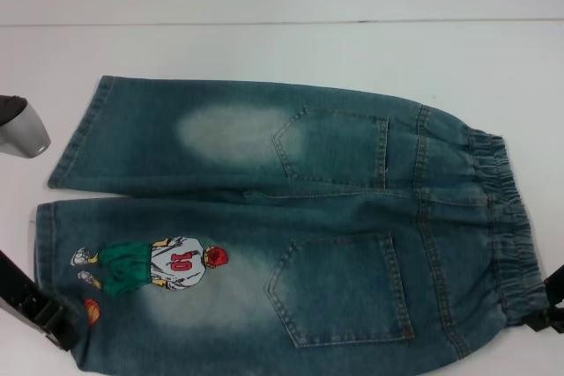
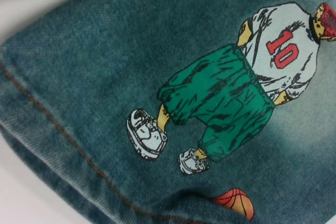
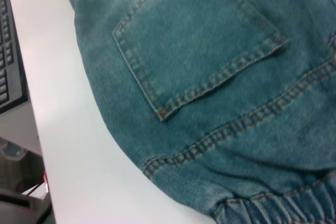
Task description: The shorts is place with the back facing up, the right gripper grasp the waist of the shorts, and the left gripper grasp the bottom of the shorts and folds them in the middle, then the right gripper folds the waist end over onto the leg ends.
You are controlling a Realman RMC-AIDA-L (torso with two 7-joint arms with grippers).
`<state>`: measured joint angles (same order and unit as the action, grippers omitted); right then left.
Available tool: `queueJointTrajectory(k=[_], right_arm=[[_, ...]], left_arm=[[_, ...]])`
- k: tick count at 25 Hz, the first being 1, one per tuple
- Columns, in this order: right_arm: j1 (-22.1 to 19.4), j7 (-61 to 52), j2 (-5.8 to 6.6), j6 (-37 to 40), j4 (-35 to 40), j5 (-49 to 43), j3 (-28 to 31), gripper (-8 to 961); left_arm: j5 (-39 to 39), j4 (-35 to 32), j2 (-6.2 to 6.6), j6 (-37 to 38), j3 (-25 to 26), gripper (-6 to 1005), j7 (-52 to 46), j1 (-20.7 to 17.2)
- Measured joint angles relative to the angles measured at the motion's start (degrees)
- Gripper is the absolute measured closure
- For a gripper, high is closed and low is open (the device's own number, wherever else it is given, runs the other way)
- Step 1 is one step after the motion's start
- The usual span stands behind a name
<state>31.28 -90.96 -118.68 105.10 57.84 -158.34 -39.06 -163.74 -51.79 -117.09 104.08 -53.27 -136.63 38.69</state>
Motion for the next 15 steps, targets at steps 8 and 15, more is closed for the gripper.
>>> queueJointTrajectory(k=[8, 15], right_arm=[[-0.48, 1.77, -0.04, -1.14, 0.51, 1.74, 0.58, 840], [-1.86, 2.35, 0.34, 3.18, 5.92, 6.22, 2.66, 897]], left_arm=[[0.05, 0.1, -0.17, -0.59, 0.28, 948, -0.39, 0.35], [0.6, -1.6, -0.16, -2.15, 3.0, 947, 0.08, 2.28]])
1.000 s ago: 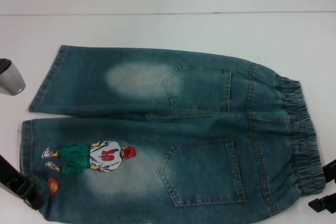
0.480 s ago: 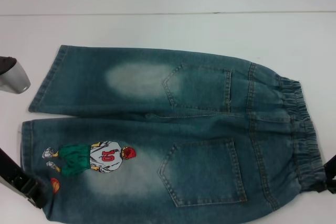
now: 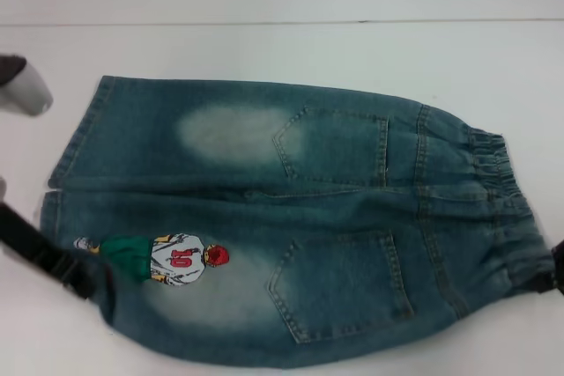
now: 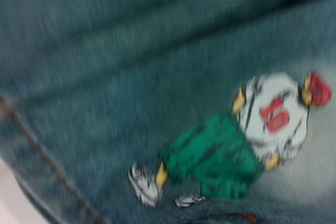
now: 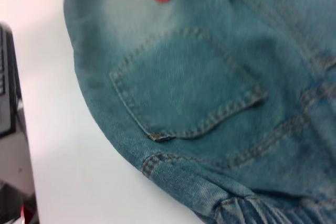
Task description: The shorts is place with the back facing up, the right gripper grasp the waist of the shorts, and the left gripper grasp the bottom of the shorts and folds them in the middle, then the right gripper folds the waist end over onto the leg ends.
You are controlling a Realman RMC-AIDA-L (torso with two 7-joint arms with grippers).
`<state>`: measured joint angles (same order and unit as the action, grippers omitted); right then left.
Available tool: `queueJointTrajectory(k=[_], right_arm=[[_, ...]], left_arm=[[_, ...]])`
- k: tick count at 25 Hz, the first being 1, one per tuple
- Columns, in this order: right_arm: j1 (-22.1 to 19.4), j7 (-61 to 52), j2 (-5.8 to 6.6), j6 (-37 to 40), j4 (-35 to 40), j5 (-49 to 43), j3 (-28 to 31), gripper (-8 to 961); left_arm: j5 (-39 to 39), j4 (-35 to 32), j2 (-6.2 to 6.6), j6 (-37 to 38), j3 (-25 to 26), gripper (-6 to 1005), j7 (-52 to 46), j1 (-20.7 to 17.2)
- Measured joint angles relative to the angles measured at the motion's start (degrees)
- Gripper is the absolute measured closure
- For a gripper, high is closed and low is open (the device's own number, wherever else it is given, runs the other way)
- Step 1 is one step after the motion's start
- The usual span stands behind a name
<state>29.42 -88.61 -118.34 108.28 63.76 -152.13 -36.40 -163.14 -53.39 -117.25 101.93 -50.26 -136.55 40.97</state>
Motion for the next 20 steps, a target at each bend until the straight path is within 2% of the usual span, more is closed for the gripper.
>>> queueJointTrajectory(k=[4, 7, 13, 16, 20], right_arm=[[0.13, -0.24, 1.24, 1.43, 0.92, 3.87, 3.63, 891], [0.86, -1.72, 1.74, 0.91, 0.96, 5.03, 5.79, 886], [1.87, -5.31, 1.82, -1.56, 0.99, 8.45, 9.19, 877], [1.99, -7.91, 1.59, -4.23, 1.01, 10.97, 9.41, 873], [2.2, -8.69, 1.27, -6.88, 1.01, 14.36, 9.33, 867]], left_arm=[[0.27, -0.95, 0.12, -1.42, 1.02, 944, 0.37, 1.79], [0.28, -1.24, 0.79, -2.11, 2.41, 941, 0.39, 3.29], [0.28, -1.96, 2.46, -3.91, 5.68, 936, 0.11, 4.76], [0.28, -2.05, 2.67, -5.78, 6.32, 933, 0.06, 4.84], [0.62, -2.4, 2.29, -9.12, 6.78, 930, 0.04, 4.91]])
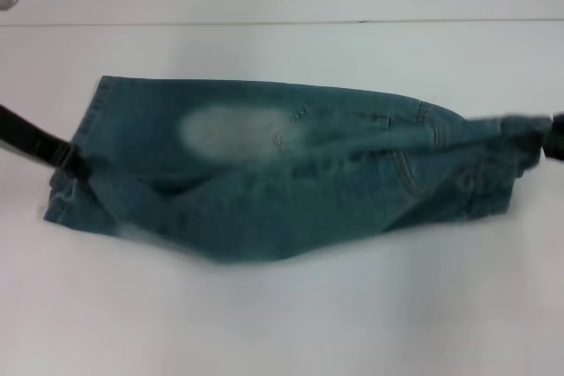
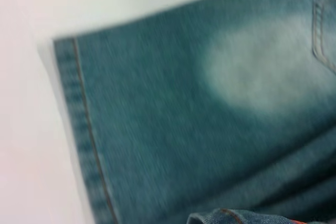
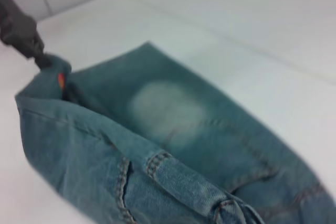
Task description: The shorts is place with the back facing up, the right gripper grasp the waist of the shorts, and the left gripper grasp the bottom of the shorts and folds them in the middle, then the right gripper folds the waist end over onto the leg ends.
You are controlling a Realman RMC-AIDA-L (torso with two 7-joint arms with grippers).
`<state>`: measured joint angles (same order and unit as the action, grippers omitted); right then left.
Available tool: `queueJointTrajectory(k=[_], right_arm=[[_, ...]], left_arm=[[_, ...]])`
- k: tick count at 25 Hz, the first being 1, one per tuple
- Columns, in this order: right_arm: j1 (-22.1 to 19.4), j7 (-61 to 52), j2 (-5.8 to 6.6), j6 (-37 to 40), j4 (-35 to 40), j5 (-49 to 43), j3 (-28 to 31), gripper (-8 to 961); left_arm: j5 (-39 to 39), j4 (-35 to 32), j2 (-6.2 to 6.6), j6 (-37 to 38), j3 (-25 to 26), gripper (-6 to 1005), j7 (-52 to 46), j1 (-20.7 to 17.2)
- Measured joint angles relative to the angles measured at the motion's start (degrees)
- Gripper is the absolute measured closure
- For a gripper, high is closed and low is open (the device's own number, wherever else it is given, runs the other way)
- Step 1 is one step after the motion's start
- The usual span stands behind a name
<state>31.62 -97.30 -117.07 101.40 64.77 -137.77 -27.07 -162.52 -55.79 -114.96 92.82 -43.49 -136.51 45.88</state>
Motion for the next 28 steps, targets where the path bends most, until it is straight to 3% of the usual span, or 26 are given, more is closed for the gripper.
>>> queueJointTrajectory(k=[17, 25, 28], right_arm=[[0.97, -3.64, 0.05, -18.59, -6.6, 2.17, -0.52, 841], [2.92, -7.51, 3.15, -25.85, -16.4, 2.22, -0.81, 829], [3.22, -7.68, 3.5, -27.76, -17.97, 2.28, -0.96, 824]], left_arm=[[1.86, 0.51, -2.71, -16.06, 0.62, 915, -1.65, 0.7], [1.87, 0.78, -3.17, -20.23, 0.61, 908, -2.83, 1.03], [1.87, 1.0, -3.5, -21.84, 0.6, 905, -2.84, 1.09]])
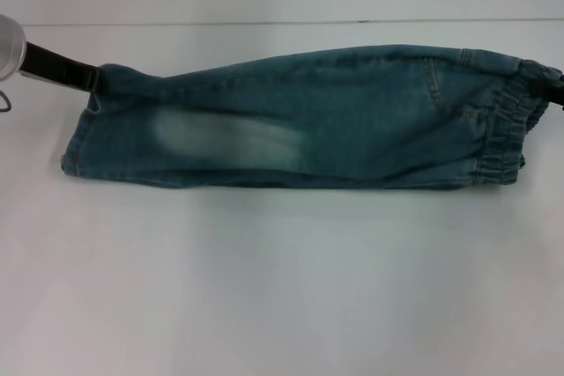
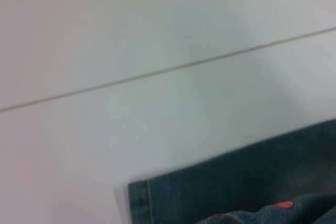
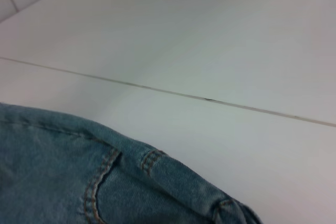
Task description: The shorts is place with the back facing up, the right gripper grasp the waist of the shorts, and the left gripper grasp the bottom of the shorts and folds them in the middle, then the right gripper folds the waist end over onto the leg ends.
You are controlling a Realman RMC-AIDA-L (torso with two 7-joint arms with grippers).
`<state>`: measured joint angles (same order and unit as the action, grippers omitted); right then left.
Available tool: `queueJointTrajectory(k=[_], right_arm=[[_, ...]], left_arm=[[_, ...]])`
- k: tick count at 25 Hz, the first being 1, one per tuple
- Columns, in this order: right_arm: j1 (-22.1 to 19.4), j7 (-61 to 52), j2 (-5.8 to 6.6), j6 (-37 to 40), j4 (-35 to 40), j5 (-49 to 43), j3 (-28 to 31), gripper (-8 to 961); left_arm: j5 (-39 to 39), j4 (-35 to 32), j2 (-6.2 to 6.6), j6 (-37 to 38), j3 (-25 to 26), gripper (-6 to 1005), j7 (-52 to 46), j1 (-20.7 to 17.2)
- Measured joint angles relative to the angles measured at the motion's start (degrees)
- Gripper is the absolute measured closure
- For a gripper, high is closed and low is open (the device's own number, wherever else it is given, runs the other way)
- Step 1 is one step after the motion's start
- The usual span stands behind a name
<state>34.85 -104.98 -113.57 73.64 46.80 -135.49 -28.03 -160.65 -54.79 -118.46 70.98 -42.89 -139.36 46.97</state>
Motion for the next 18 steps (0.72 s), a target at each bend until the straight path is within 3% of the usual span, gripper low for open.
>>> queueJointTrajectory(k=[9, 13, 18], right_arm=[[0.99, 3.9, -1.3, -3.94, -0.81, 0.22, -2.52, 811], [1.63, 3.01, -1.22, -5.74, -1.15, 0.16, -4.15, 805], [2.12, 1.76, -0.96, -7.36, -1.13, 0.12, -5.96, 797]], left_arm=[[-0.79, 0.84, -2.09, -6.21, -0.81, 897, -0.53, 0.39], [-0.58, 2.2, -1.51, -8.05, -0.79, 894, -2.11, 0.84], [-0.99, 3.67, -0.78, -7.99, -0.68, 760, -2.38, 1.81]])
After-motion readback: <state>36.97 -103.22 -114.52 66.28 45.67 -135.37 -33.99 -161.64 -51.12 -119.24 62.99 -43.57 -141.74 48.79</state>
